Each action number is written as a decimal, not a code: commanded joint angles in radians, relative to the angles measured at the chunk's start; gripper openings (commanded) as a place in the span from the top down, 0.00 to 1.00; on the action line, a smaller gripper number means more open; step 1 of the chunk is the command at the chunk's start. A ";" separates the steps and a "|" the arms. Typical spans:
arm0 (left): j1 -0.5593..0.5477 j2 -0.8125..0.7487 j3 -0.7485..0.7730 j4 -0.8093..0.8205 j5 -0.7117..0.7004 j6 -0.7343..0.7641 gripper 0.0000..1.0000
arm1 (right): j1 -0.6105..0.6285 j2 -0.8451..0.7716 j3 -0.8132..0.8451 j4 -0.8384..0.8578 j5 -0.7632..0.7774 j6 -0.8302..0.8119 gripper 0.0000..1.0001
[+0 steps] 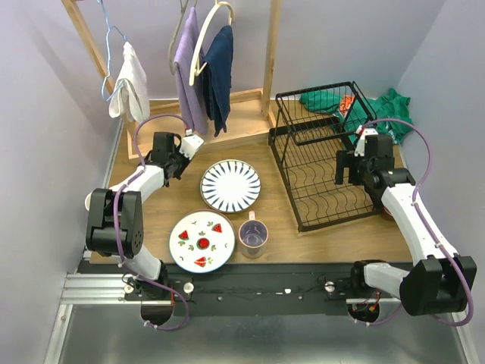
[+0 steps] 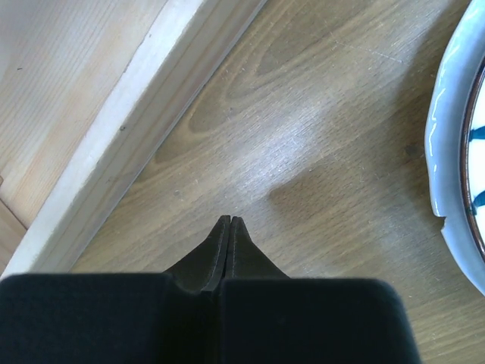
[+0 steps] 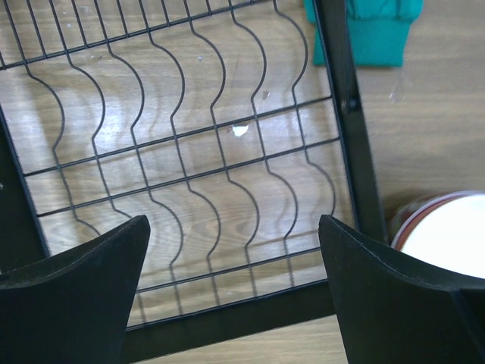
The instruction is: Load the mixed dishes into the dish rack
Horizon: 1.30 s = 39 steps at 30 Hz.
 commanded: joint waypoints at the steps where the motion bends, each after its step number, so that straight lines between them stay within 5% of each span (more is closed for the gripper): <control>1: 0.005 0.030 0.020 -0.025 0.001 0.065 1.00 | 0.001 -0.037 -0.019 0.064 -0.019 -0.164 0.00; 10: 0.018 0.209 0.214 -0.187 -0.093 0.149 1.00 | 0.001 -0.039 -0.001 0.117 -0.127 -0.181 0.05; 27: 0.244 0.479 0.477 -0.062 -0.308 0.104 1.00 | 0.001 0.010 0.062 0.071 -0.223 -0.248 0.05; 39: 0.244 0.607 0.756 -0.141 -0.343 0.057 1.00 | 0.001 0.130 0.204 0.121 -0.351 -0.244 0.06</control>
